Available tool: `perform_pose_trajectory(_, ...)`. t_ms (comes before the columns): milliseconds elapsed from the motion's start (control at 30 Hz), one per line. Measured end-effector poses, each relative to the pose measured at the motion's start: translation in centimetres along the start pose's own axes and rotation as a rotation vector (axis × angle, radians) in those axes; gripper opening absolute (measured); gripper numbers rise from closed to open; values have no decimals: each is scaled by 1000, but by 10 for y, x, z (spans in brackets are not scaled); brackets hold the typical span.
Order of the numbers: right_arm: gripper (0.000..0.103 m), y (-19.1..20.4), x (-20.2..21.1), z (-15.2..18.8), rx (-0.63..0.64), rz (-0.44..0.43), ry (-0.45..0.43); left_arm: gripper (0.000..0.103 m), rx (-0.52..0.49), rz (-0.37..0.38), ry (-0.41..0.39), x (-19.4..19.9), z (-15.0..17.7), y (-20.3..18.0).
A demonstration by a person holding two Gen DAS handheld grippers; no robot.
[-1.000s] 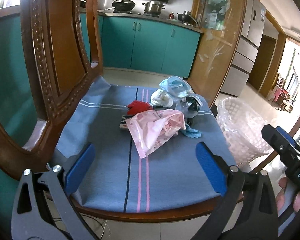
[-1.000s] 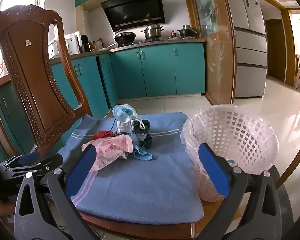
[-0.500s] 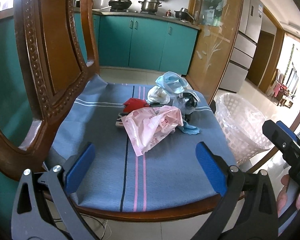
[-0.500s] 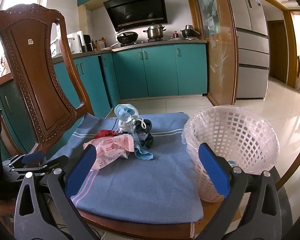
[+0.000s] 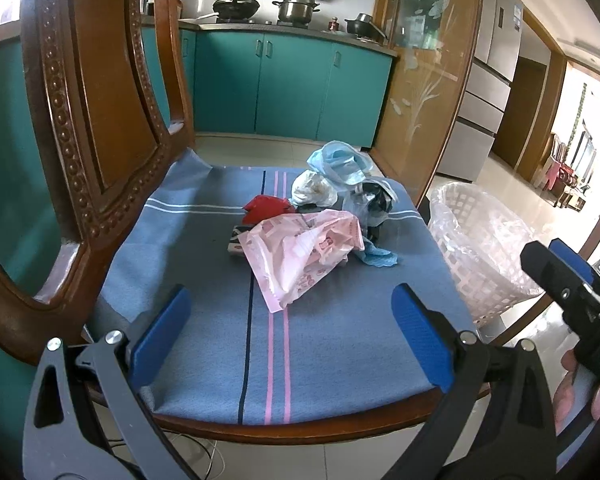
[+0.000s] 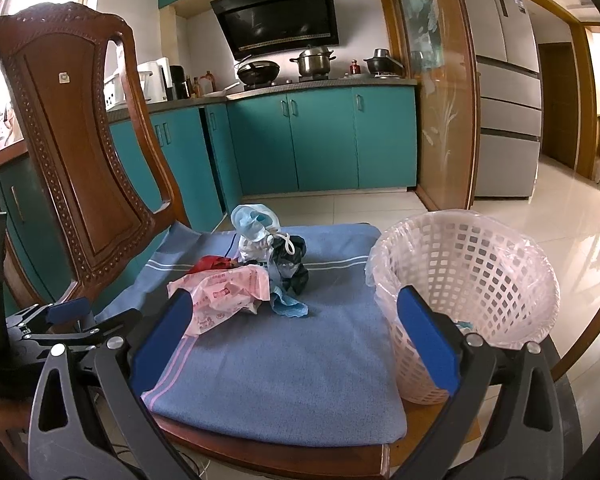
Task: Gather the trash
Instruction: 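Bring both grippers back toward the remaining trash on the chair seat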
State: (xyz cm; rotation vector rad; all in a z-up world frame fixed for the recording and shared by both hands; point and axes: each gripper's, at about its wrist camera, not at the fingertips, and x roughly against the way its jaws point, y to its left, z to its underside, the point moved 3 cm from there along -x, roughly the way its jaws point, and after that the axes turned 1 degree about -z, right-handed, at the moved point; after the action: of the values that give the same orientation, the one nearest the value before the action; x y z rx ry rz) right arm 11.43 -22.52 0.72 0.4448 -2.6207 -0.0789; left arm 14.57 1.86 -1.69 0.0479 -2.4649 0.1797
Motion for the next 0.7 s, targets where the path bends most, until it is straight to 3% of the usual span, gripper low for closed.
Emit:
perform_pose_trajectory(333, 100, 17, -32, -27, 45, -80, 40, 100, -18, -1, -29, 0, -6, 1)
perform_pose_trajectory(533, 97, 31, -113, -72, 105, -81, 72, 100, 3, -4, -41, -7, -13, 11)
perform_pose_trajectory(700, 87, 36, -196, -77, 136, -82, 196, 100, -5, -2, -24, -16, -18, 15)
